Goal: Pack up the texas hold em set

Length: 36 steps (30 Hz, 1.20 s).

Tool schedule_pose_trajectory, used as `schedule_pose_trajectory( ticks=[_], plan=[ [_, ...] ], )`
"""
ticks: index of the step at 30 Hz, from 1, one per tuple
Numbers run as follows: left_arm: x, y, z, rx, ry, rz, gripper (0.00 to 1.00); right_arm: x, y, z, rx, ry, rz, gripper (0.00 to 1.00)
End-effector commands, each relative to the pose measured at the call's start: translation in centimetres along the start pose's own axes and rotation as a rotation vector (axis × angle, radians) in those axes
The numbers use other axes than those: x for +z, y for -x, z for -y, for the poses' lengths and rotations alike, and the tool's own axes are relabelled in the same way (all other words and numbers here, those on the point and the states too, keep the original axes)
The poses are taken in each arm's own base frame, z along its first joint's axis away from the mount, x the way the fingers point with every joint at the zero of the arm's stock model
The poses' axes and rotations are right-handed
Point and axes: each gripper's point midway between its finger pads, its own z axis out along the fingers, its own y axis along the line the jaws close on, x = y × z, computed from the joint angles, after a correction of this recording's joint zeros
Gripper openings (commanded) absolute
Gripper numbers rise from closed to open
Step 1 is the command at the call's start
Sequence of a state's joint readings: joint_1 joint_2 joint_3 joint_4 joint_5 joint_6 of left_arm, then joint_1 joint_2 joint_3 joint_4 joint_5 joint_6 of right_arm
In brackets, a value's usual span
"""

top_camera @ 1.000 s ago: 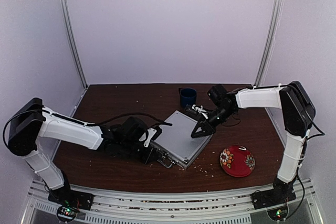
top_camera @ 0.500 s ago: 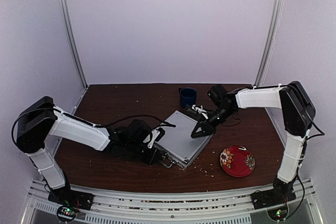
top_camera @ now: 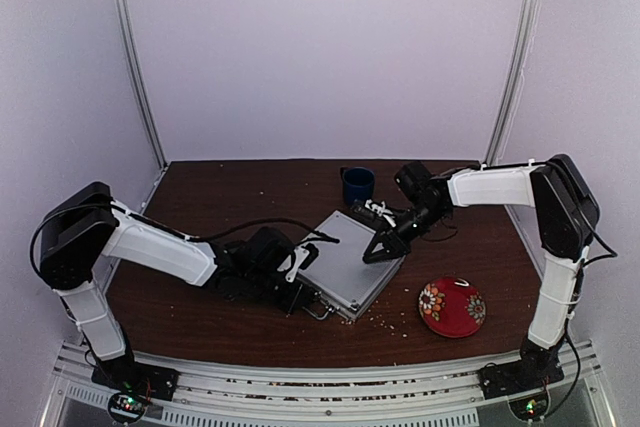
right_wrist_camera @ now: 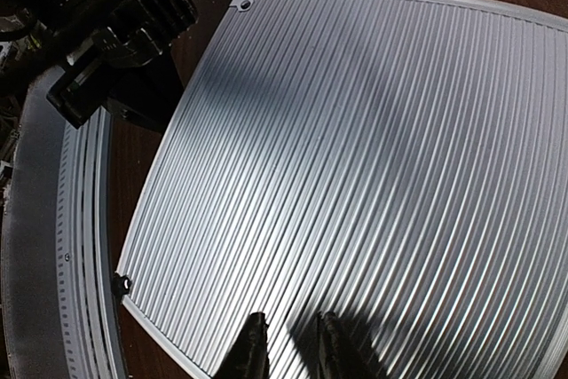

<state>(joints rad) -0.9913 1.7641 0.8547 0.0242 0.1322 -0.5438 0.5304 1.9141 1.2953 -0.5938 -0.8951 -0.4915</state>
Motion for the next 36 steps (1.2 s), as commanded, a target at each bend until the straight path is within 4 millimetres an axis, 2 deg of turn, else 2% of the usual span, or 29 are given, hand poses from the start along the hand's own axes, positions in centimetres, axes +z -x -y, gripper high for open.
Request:
schedule_pose_trajectory(
  ticks=[1, 12, 17, 21, 27, 32, 33, 36],
  plan=[
    [0.5, 1.8, 0.5, 0.027, -0.006, 0.054, 0.00, 1.4, -3.1, 0.7, 0.070, -0.005, -0.103, 0.20],
    [0.1, 2.0, 0.6, 0.027, -0.005, 0.060, 0.00, 1.3, -3.0, 0.7, 0.065, -0.009, -0.099, 0.20],
    [-1.1, 2.3, 0.8, 0.038, 0.000, 0.068, 0.00, 1.1, -2.7, 0.6, 0.057, -0.011, -0.095, 0.20],
    [-2.2, 2.3, 0.8, 0.101, 0.013, 0.059, 0.00, 0.0, -1.7, 0.4, 0.038, -0.034, -0.081, 0.20],
    [-3.8, 2.5, -0.1, 0.209, 0.095, 0.030, 0.00, -3.8, 0.4, 0.3, -0.021, -0.148, -0.039, 0.22],
    [-6.4, 5.0, -1.3, 0.285, 0.199, 0.073, 0.02, -8.0, 1.2, 1.2, -0.019, -0.284, 0.005, 0.27],
    [-7.0, 5.6, -2.0, 0.285, 0.234, 0.083, 0.08, -9.3, 1.4, 1.6, -0.011, -0.325, 0.030, 0.29],
    [-9.3, 7.8, -5.0, 0.250, 0.346, 0.125, 0.43, -14.6, 2.7, 3.4, 0.028, -0.505, 0.161, 0.35]
  ],
)
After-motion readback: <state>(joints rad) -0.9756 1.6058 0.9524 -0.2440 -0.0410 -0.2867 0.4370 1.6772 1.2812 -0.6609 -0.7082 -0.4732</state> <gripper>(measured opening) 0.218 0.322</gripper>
